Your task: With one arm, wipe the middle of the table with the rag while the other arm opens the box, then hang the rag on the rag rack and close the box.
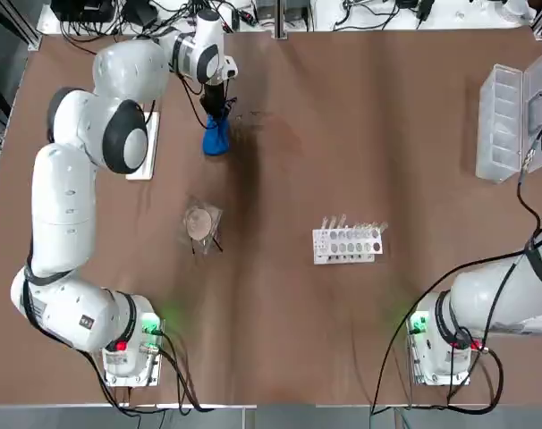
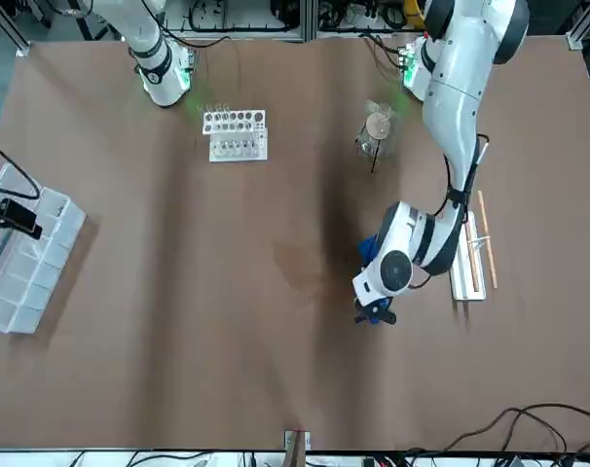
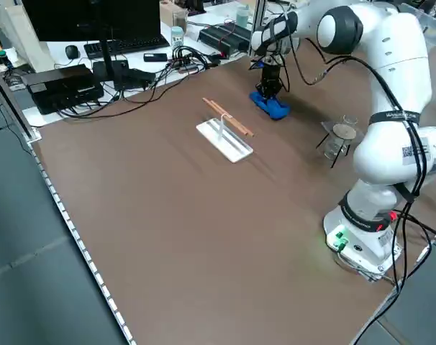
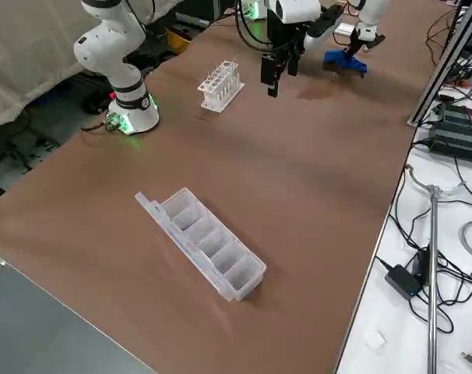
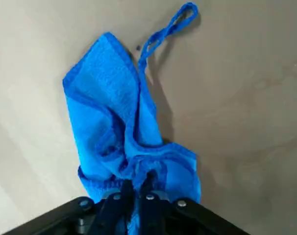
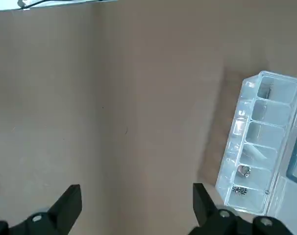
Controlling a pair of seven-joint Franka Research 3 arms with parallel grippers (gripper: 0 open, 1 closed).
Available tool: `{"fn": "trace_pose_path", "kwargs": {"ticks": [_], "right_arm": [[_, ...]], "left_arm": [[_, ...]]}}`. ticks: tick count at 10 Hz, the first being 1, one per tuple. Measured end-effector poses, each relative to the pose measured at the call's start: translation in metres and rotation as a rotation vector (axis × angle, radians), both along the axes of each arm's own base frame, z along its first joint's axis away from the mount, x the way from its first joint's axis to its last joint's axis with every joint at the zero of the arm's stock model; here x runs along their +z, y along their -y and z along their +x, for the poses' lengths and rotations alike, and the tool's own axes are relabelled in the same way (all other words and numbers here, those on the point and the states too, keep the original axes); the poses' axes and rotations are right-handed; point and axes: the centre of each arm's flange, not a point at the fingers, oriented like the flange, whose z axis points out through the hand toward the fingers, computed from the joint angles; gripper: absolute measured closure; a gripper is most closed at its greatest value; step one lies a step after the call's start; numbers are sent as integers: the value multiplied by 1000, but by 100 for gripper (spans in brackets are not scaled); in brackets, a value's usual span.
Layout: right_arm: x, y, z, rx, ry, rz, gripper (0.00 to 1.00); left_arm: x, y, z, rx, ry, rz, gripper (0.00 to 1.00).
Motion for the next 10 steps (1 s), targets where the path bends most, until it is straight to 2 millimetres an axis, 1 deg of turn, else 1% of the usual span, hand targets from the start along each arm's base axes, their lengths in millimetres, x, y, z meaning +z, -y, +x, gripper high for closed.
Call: {"fn": "trace_pose_path", "kwargs": {"ticks": [2, 3, 4, 5, 6, 7, 8, 9, 10], "right_arm": [[-2, 1, 0, -2, -4, 0, 0], [-3, 3, 0, -5, -6, 0, 0], [-4, 4, -1, -6, -7, 0, 0], [-4, 4, -1, -7, -8, 0, 0], [-4, 4, -1, -7, -8, 0, 0], [-4, 4, -1, -6, -8, 0, 0], [-4, 4, 0, -6, -8, 0, 0], [-4, 4, 0, -6, -8, -1, 0], [-4, 3, 0, -5, -8, 0, 0]], "left_arm": [[1, -11, 4, 6, -3, 2, 92], [6, -18, 6, 14, -9, 9, 92], [23, -23, 10, 20, -1, 10, 92], [54, -25, 15, 26, 29, 2, 92], [95, -31, 18, 34, 61, -4, 92], [136, -47, 22, 64, 84, -6, 92], [171, -75, 27, 107, 102, -7, 92], [197, -110, 29, 154, 100, -1, 92], [213, -143, 29, 198, 80, 10, 92]]}}
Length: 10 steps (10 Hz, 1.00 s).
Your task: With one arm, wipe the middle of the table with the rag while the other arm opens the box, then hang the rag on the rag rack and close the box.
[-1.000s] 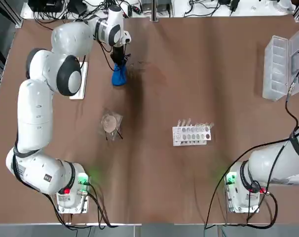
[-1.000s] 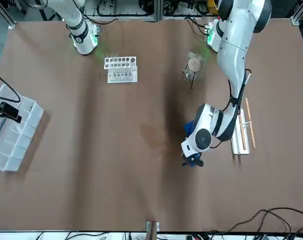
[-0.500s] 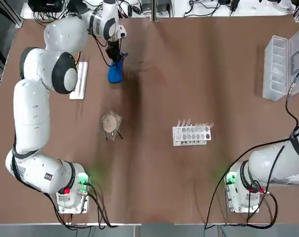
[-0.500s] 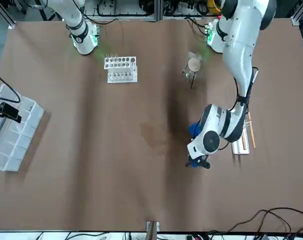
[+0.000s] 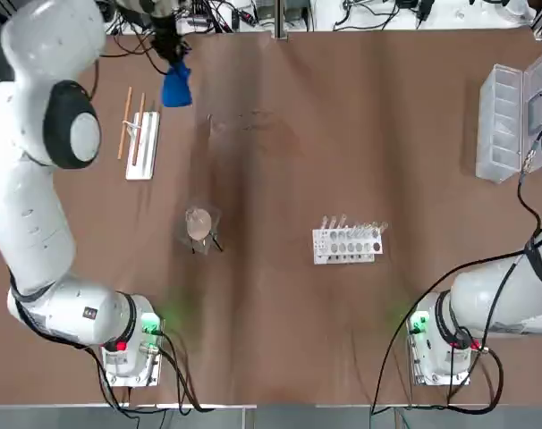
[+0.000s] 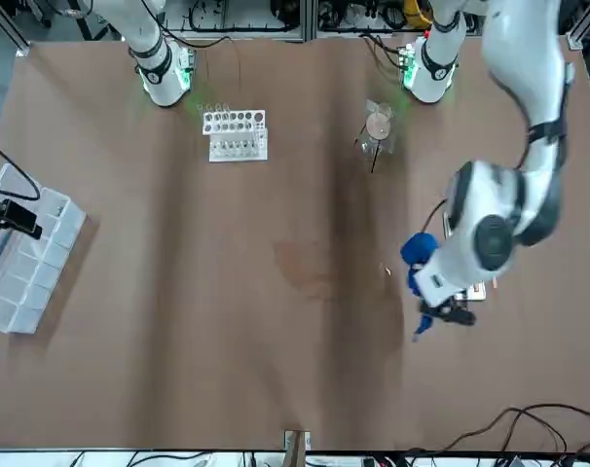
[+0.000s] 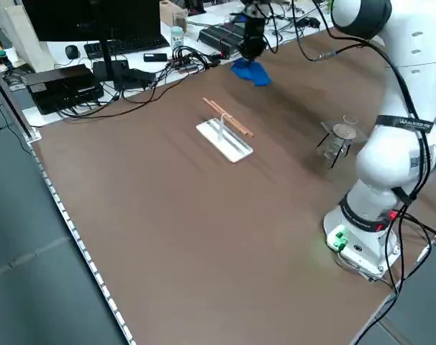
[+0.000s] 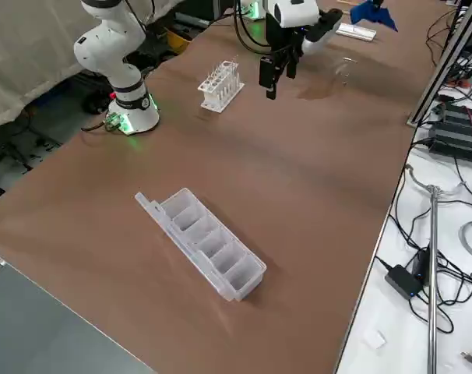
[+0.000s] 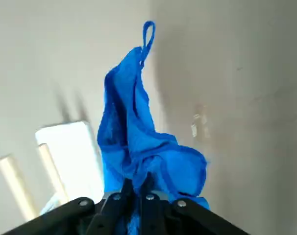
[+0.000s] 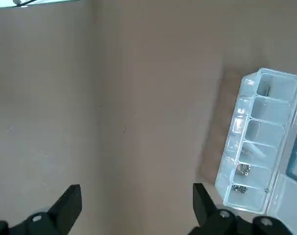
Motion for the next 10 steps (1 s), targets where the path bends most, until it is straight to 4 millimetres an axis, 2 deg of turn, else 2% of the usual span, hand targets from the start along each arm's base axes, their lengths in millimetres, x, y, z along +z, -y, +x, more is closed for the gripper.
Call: {"fn": "trace_pose_path", "kwargs": {"ticks": [2, 4, 6, 8, 10], "right_arm": [[0, -1, 0, 2, 0, 0, 0], [0, -1, 0, 2, 0, 0, 0], [0, -1, 0, 2, 0, 0, 0], [0, -1, 0, 2, -1, 0, 0], [-1, -1, 0, 1, -1, 0, 0]], "left_arm": [[11, -57, -6, 63, -25, 32, 92], [0, -100, -21, 83, -53, 76, 92], [-22, -141, -37, 126, -50, 77, 92], [-43, -172, -50, 212, -63, 81, 92], [-46, -195, -52, 327, -49, 91, 92]]}}
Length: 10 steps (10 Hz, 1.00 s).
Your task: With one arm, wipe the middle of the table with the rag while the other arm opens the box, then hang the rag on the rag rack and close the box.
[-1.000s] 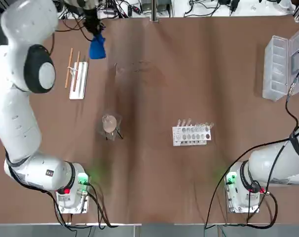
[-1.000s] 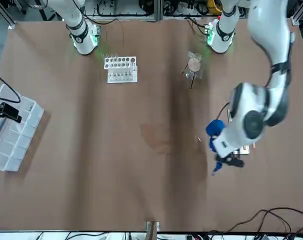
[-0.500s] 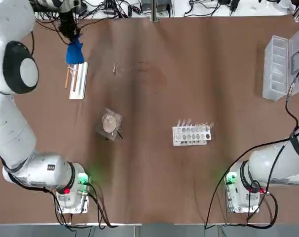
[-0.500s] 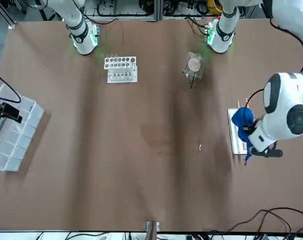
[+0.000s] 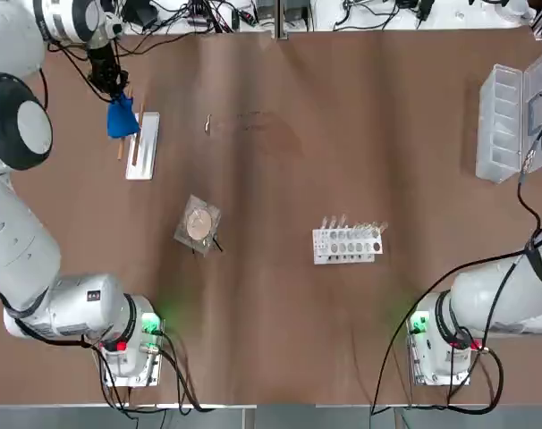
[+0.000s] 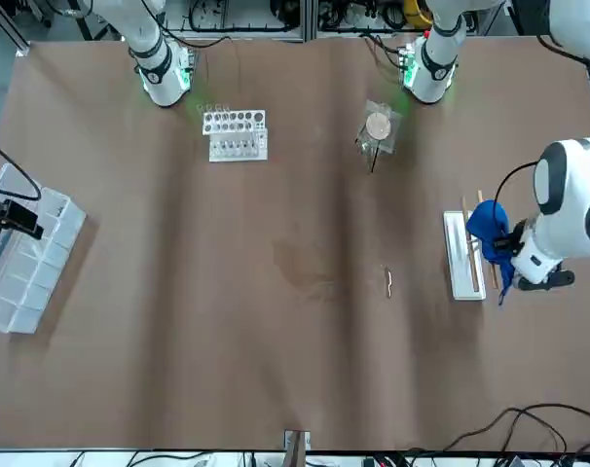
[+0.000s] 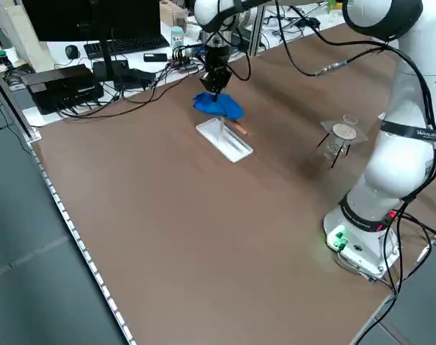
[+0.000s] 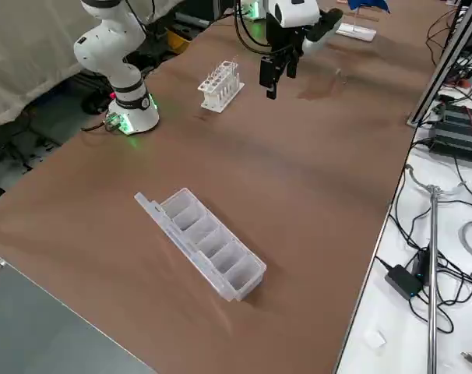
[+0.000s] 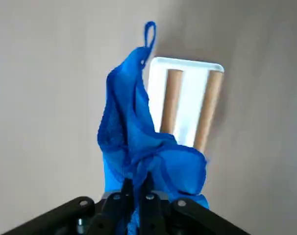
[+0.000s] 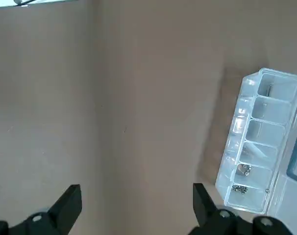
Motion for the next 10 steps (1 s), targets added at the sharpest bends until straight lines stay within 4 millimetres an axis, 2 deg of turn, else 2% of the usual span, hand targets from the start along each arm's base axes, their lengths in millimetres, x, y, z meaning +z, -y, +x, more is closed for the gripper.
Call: {"fn": "trace_pose_path", "kwargs": {"ticks": [1, 4, 6, 8, 10], "right_arm": [[0, 0, 0, 0, 0, 0, 0], [-2, -1, 0, 7, -3, 0, 0], [-4, -1, 0, 7, -8, 1, 0], [-5, -1, 0, 8, -10, 1, 0], [-6, -1, -1, 7, -16, 2, 0]], "left_arm": [[1, -3, 0, 60, 9, 12, 92], [0, 11, -1, 205, 18, -42, 92], [-10, 13, -7, 252, -3, -62, 92], [-20, 5, -13, 273, -14, -61, 91], [-24, 0, -14, 282, -16, -62, 80]]}}
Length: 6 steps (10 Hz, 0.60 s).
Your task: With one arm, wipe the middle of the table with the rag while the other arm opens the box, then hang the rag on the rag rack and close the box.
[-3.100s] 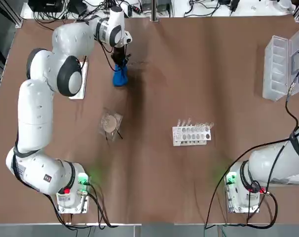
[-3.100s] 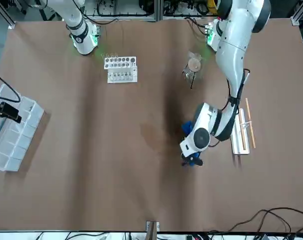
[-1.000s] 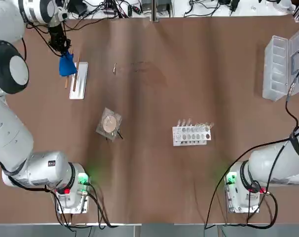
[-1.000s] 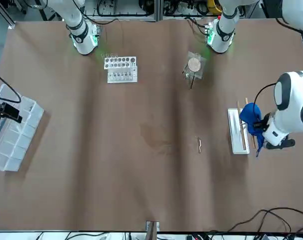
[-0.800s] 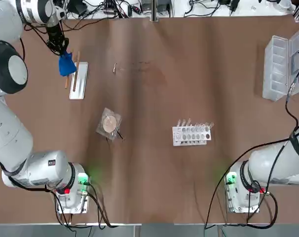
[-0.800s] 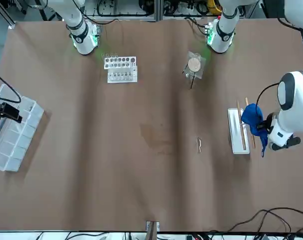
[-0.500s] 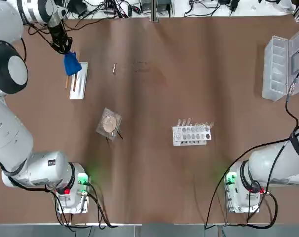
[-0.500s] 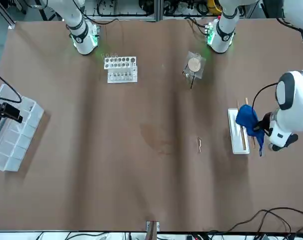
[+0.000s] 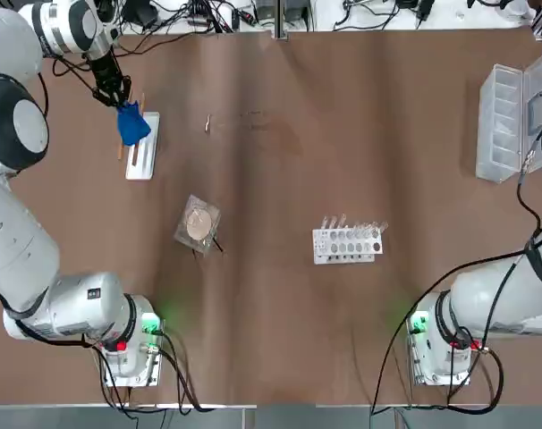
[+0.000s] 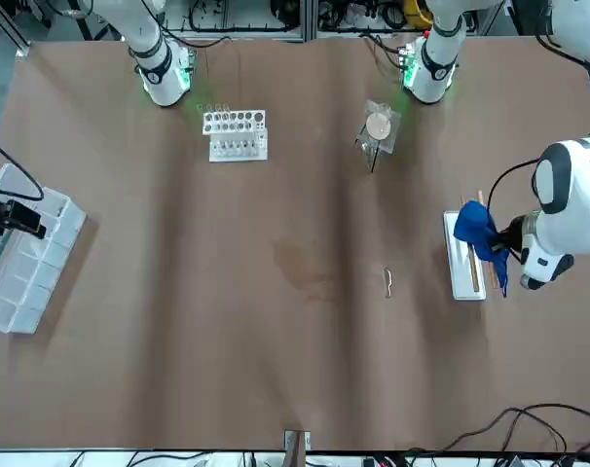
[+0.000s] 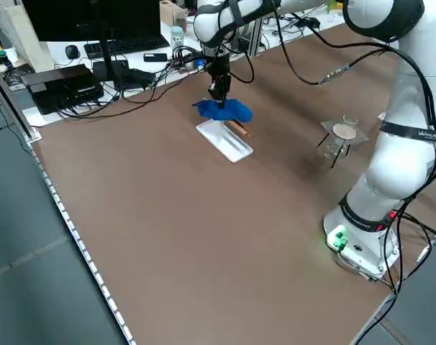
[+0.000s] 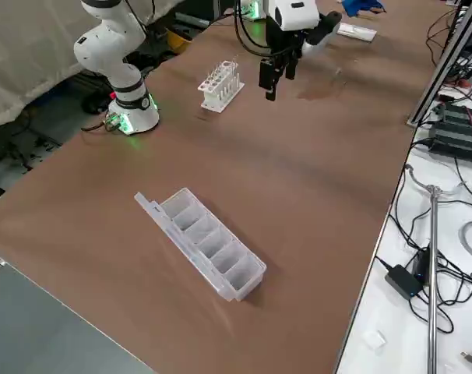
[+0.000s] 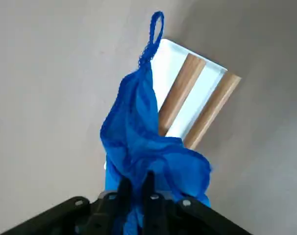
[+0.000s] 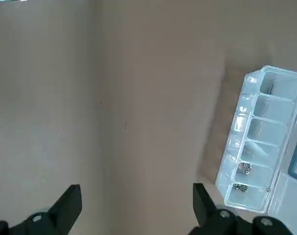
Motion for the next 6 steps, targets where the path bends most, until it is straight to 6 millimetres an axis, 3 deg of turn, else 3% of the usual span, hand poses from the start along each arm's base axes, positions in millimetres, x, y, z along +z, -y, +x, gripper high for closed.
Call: {"fn": "trace_pose_path", "kwargs": {"ticks": [4, 5, 6], "right_arm": [[-15, 22, -6, 20, -44, 6, 0], [-15, 36, -8, 36, -44, 7, 0], [-15, 51, -11, 38, -44, 8, 0]], "left_arm": [[-2, 1, -1, -1, -2, -1, 22], [-2, 1, -1, -2, -1, -1, 15], [-2, 0, -1, -2, -1, -1, 15]]}}
